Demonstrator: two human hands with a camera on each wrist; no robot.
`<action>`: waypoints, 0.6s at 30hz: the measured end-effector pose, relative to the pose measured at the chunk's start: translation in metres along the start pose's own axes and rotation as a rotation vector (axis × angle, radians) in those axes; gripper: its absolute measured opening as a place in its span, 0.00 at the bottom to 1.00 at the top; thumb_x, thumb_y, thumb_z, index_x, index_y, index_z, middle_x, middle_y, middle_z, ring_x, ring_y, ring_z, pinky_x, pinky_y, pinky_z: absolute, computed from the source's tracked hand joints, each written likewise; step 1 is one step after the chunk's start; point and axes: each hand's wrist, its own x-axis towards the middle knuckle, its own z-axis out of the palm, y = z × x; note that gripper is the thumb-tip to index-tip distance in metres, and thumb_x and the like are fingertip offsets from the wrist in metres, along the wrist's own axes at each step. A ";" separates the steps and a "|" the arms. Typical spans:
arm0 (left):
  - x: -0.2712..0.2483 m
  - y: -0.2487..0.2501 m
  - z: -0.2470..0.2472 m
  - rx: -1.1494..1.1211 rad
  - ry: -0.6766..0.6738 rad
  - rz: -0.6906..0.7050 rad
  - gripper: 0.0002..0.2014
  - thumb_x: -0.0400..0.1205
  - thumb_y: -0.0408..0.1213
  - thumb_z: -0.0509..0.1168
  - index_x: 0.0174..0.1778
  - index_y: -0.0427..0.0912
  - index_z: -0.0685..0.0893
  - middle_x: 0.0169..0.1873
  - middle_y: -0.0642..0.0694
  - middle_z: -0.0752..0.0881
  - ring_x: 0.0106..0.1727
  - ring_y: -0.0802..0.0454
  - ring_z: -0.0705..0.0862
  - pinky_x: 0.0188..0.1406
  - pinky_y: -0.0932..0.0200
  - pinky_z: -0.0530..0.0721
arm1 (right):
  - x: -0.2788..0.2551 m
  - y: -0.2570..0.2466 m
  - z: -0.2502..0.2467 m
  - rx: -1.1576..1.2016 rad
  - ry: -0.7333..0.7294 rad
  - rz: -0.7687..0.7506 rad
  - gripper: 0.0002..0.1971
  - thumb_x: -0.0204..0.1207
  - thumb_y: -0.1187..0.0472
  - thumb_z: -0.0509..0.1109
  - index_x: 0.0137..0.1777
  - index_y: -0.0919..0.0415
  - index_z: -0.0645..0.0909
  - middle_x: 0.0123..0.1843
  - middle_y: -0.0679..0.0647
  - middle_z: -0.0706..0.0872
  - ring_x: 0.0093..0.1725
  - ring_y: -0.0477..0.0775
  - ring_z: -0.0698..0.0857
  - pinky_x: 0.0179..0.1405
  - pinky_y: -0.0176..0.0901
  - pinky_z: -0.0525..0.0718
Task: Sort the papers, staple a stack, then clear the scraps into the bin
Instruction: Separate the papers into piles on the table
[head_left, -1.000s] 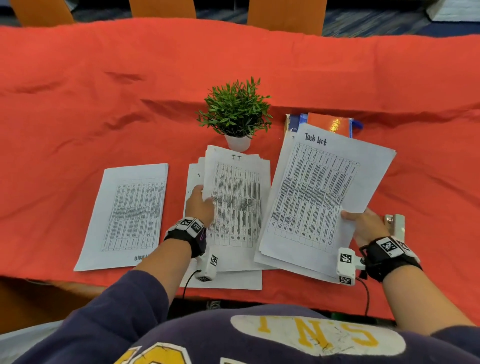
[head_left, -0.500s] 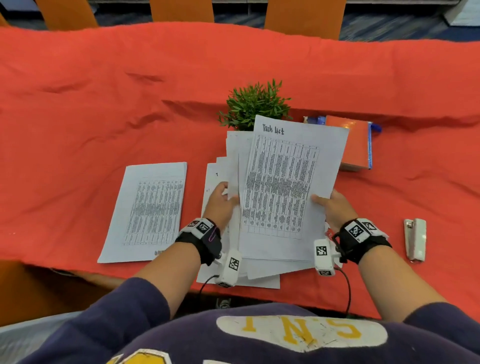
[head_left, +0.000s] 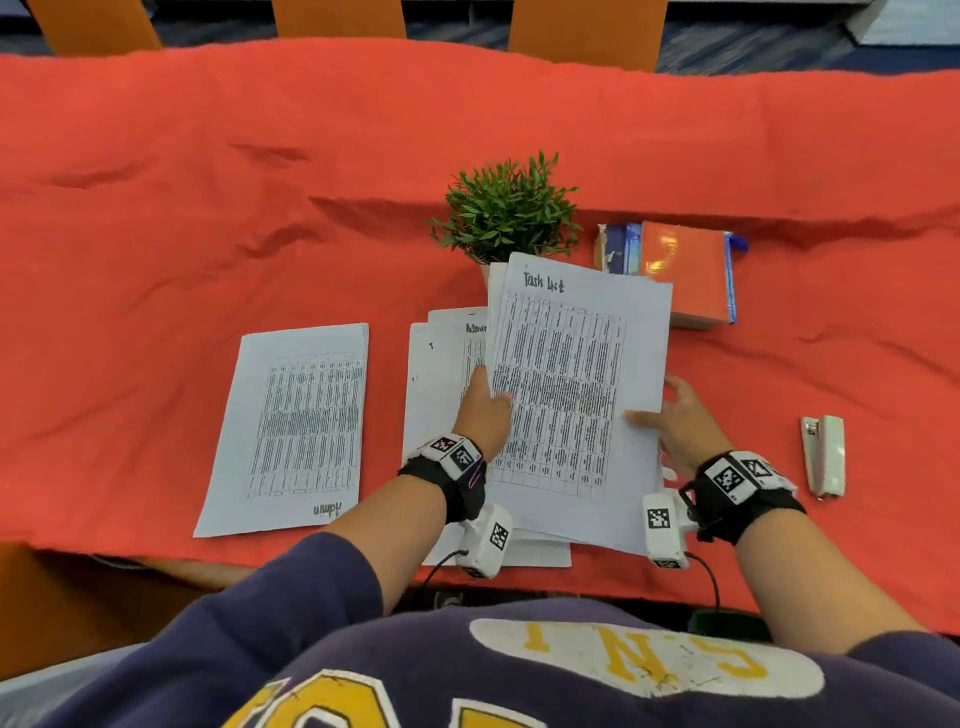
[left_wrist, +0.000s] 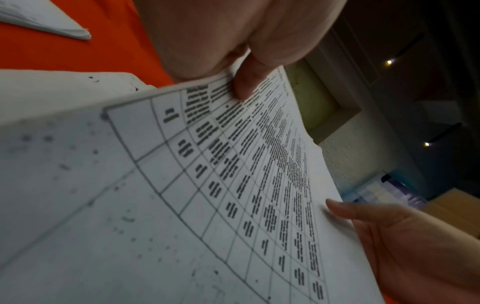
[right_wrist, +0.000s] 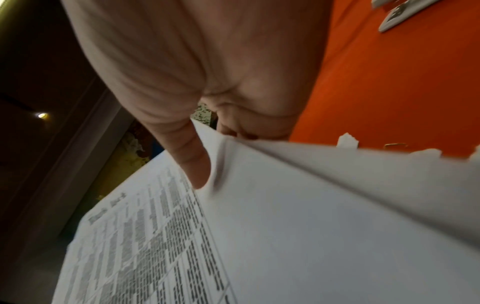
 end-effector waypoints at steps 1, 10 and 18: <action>0.001 -0.001 0.001 -0.004 -0.012 0.001 0.30 0.87 0.32 0.52 0.84 0.52 0.51 0.83 0.45 0.58 0.59 0.49 0.82 0.47 0.56 0.86 | -0.002 0.002 -0.002 -0.046 -0.021 0.012 0.28 0.72 0.75 0.73 0.72 0.63 0.72 0.61 0.61 0.86 0.51 0.58 0.88 0.52 0.54 0.87; 0.038 -0.054 -0.010 0.462 0.174 -0.053 0.19 0.82 0.35 0.64 0.68 0.37 0.73 0.65 0.37 0.72 0.65 0.40 0.76 0.62 0.50 0.78 | -0.007 0.029 -0.038 0.069 0.227 0.000 0.18 0.72 0.80 0.67 0.53 0.57 0.83 0.44 0.53 0.89 0.40 0.55 0.87 0.55 0.58 0.84; 0.058 -0.083 -0.024 0.438 0.232 -0.277 0.41 0.73 0.29 0.73 0.79 0.40 0.58 0.72 0.36 0.66 0.72 0.40 0.73 0.66 0.53 0.78 | -0.014 0.034 -0.068 0.174 0.249 0.019 0.20 0.73 0.80 0.65 0.64 0.66 0.80 0.49 0.58 0.89 0.51 0.63 0.86 0.54 0.57 0.86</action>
